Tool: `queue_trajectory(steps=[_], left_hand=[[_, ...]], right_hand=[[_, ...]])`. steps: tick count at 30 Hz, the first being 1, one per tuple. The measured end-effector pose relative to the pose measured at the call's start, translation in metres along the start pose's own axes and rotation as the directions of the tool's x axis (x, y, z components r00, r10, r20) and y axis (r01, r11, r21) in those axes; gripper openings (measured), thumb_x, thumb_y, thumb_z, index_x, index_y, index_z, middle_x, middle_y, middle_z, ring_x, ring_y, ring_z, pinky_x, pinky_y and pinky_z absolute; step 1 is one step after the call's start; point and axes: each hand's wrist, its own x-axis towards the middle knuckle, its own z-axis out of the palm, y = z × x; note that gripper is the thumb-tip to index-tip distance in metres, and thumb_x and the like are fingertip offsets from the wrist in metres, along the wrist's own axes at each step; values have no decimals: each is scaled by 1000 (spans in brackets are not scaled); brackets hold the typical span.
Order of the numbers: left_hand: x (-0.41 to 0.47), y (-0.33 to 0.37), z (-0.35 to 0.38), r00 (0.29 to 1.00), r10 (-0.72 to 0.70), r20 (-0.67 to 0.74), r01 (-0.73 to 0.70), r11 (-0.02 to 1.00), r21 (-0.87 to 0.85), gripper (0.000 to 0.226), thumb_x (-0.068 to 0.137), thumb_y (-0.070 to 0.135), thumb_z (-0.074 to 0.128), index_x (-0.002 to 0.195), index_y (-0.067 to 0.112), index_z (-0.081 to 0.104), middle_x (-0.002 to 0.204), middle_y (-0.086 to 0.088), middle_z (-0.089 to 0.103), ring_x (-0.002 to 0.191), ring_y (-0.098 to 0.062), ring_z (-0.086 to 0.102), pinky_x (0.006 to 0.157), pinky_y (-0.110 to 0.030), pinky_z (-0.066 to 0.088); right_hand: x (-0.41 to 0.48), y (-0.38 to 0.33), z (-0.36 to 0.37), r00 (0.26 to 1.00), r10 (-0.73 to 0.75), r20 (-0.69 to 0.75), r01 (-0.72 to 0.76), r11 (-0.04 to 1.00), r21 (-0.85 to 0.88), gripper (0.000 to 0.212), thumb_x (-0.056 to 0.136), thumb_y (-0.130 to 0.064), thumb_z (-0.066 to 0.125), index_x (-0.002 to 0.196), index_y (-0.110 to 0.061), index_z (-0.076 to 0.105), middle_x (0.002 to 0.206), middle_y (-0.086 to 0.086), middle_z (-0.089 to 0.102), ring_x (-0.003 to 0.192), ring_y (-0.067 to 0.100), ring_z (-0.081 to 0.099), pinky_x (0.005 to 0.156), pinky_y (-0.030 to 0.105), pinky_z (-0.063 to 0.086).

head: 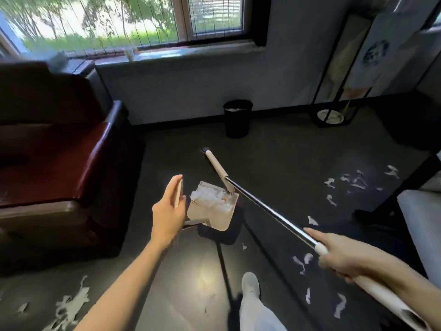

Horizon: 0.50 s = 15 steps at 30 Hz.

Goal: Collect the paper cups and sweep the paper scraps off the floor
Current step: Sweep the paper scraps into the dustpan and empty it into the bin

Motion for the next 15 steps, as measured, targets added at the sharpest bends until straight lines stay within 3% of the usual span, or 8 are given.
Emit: queue_trajectory(steps=[2, 5, 7, 11, 15], left_hand=[[57, 4, 14, 1000, 24, -6, -24, 999, -29, 57, 89, 2, 61, 135, 33, 50, 110, 15, 56, 91, 28, 49, 74, 8, 31], [138, 16, 31, 998, 24, -49, -28, 996, -83, 60, 89, 3, 60, 130, 46, 50, 109, 29, 55, 95, 27, 49, 78, 7, 32], [187, 23, 39, 996, 43, -76, -49, 996, -78, 59, 89, 4, 61, 131, 43, 49, 115, 26, 56, 101, 28, 45, 81, 8, 30], [282, 32, 54, 992, 93, -85, -99, 992, -78, 57, 90, 3, 60, 138, 31, 48, 125, 15, 54, 114, 13, 42, 87, 7, 29], [382, 31, 73, 986, 147, -77, -155, 982, -110, 54, 90, 1, 60, 137, 23, 49, 126, 11, 55, 120, 4, 45, 91, 5, 29]], right_hand=[[36, -17, -39, 998, -48, -32, 49, 999, 24, 84, 81, -10, 49, 151, -38, 13, 95, -2, 66, 47, 9, 56, 40, 13, 41], [85, -45, -97, 990, -118, -72, 128, 981, 147, 81, 82, -11, 53, 152, -32, 18, 58, -5, 61, 41, 9, 53, 40, 17, 41], [116, -63, -131, 985, -135, -105, 159, 952, 261, 79, 84, -9, 56, 151, -30, 20, 47, -3, 55, 38, 11, 50, 39, 21, 41], [177, -98, -190, 982, -123, -143, 179, 845, 504, 71, 89, -6, 57, 148, -31, 27, 46, -3, 46, 38, 8, 43, 37, 20, 36], [237, -137, -233, 972, -90, -219, 208, 765, 609, 71, 91, -8, 58, 148, -36, 25, 46, -4, 44, 39, 8, 41, 36, 18, 34]])
